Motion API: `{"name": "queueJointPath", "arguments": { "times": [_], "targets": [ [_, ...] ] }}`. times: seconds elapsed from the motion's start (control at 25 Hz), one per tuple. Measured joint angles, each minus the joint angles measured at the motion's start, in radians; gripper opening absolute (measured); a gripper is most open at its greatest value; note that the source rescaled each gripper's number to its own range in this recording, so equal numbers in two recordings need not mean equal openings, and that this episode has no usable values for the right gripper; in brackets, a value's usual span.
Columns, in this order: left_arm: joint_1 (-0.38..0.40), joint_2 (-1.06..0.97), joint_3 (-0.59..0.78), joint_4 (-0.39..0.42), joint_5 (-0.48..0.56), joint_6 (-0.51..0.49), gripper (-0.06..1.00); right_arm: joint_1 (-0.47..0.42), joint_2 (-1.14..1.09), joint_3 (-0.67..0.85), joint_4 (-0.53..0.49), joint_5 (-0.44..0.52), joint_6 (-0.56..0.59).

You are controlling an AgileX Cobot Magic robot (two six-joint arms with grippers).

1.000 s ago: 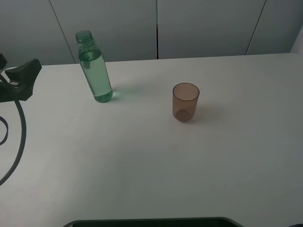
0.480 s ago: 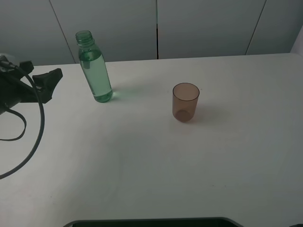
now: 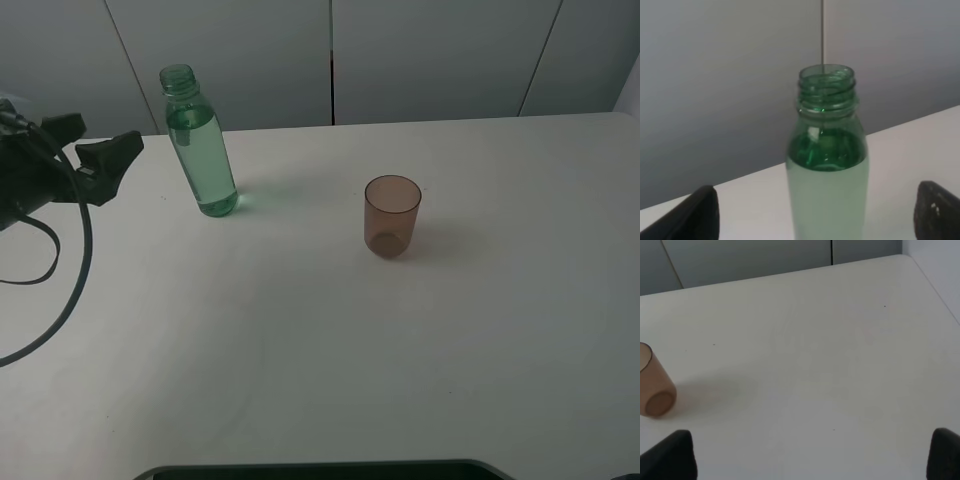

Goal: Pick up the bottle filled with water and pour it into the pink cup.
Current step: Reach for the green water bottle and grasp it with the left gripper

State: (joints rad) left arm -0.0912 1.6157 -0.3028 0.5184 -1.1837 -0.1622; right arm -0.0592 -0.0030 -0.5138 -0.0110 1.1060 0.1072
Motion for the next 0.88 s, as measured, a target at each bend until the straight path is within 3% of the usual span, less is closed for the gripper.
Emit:
{"name": "queueJointPath", "arguments": {
  "times": [0.32,0.88],
  "targets": [
    [-0.018,0.083,-0.104,0.051,0.083,-0.07,1.0,0.0,0.0,0.0,0.0,0.0,0.0],
    [-0.068,0.311,-0.272,0.064,0.061,-0.023,1.0,0.0,0.0,0.0,0.0,0.0,0.0]
  ]
}}
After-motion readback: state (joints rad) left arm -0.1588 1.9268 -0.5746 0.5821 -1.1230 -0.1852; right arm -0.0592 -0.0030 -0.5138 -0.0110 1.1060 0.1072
